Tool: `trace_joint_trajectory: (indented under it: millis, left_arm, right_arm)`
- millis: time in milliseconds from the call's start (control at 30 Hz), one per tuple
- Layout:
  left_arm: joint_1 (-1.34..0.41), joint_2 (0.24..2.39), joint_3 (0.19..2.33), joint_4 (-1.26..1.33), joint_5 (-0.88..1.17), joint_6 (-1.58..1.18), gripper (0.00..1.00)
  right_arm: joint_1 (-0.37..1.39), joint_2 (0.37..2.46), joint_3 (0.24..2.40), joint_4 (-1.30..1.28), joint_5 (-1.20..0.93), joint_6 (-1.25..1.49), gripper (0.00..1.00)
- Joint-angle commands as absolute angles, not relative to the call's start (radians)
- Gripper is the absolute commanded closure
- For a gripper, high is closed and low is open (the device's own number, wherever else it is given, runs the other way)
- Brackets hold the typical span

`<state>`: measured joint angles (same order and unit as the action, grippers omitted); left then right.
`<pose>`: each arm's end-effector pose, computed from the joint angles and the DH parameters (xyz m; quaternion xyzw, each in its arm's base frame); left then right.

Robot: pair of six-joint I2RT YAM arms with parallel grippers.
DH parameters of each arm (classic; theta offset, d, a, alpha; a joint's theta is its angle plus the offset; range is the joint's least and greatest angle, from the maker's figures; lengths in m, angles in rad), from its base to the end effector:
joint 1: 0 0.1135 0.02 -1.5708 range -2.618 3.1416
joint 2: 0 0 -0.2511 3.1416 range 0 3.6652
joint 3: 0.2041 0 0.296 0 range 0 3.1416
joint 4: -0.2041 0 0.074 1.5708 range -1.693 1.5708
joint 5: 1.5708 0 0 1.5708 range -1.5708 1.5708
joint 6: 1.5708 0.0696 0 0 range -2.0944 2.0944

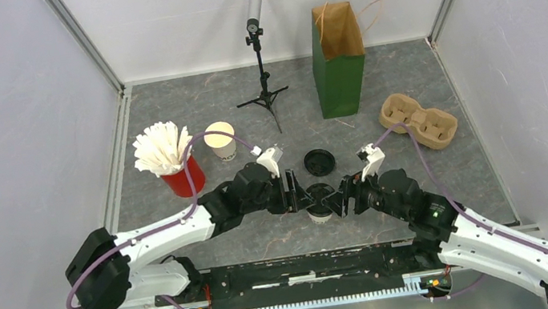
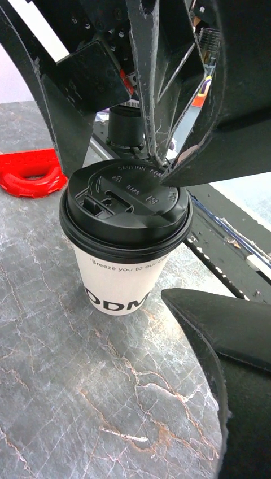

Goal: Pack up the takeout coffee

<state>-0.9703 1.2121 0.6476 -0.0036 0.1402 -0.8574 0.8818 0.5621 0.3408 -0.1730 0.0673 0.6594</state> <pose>0.1780 -0.2772 0.1673 0.0830 0.8715 -0.4172 0.2441 0.1536 0.1791 0.1871 -0.0737 0.8284 0.3662 0.4174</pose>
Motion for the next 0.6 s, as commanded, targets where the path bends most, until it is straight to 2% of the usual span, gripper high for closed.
trace_joint_trajectory:
  millis: [0,333,567]
  left_arm:
    - [-0.966,1.228,0.671,0.034,0.132,-0.823,0.28]
    - [-0.966,1.277,0.656,0.044,0.113,-0.823,0.36]
    - [-0.965,1.297,0.612,0.028,0.084,-0.85,0.4]
  right_arm:
    - [0.886,0.547,0.32,-0.127,0.059,0.7,0.18]
    - [0.885,0.581,0.241,-0.047,-0.029,0.709,0.3]
    - [0.885,0.553,0.143,-0.05,-0.025,0.707,0.35]
